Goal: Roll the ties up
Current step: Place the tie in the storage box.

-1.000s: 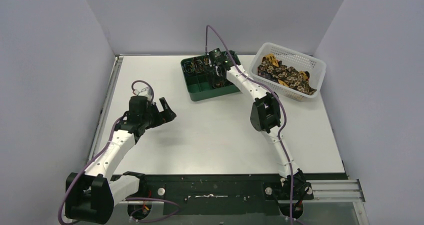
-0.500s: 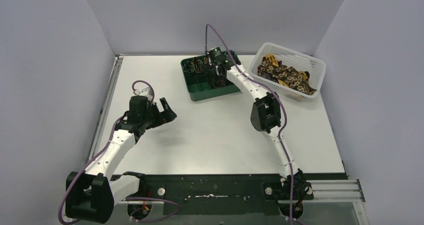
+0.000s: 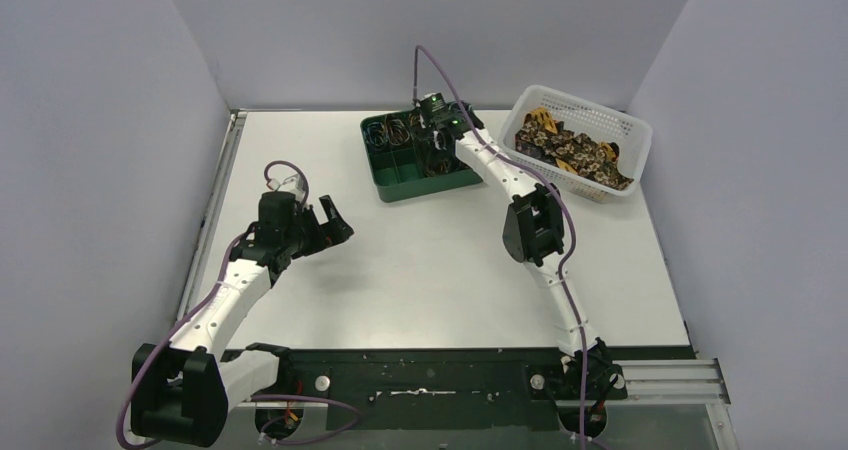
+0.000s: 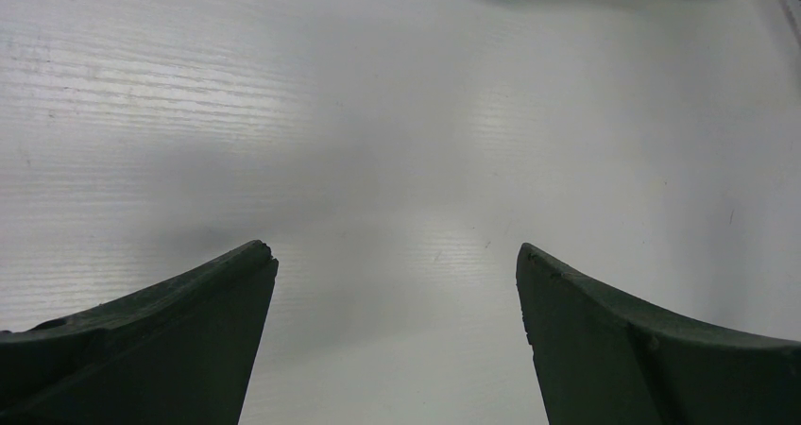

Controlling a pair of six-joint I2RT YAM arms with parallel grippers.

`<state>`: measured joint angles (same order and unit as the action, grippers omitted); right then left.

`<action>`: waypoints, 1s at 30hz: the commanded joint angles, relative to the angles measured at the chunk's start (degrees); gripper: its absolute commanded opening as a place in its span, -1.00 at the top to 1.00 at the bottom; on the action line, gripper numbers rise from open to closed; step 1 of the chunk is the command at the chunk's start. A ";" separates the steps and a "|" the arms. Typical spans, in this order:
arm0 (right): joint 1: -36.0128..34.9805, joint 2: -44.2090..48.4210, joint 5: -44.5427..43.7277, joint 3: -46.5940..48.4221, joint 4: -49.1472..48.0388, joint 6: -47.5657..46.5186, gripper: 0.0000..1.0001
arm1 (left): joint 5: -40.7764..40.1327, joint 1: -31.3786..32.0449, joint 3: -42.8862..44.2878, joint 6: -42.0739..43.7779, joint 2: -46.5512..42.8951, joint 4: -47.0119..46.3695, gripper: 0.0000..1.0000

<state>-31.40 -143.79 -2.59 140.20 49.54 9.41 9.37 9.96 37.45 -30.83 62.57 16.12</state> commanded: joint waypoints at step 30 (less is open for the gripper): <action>-1.47 6.61 -5.97 -4.18 -2.68 0.05 0.42 | 0.95 -0.40 2.88 1.39 0.45 0.09 -0.95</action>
<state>-32.75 -138.21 -5.87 136.00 47.64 9.65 9.39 9.96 37.67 -30.59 62.72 16.58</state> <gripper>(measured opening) 0.330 0.973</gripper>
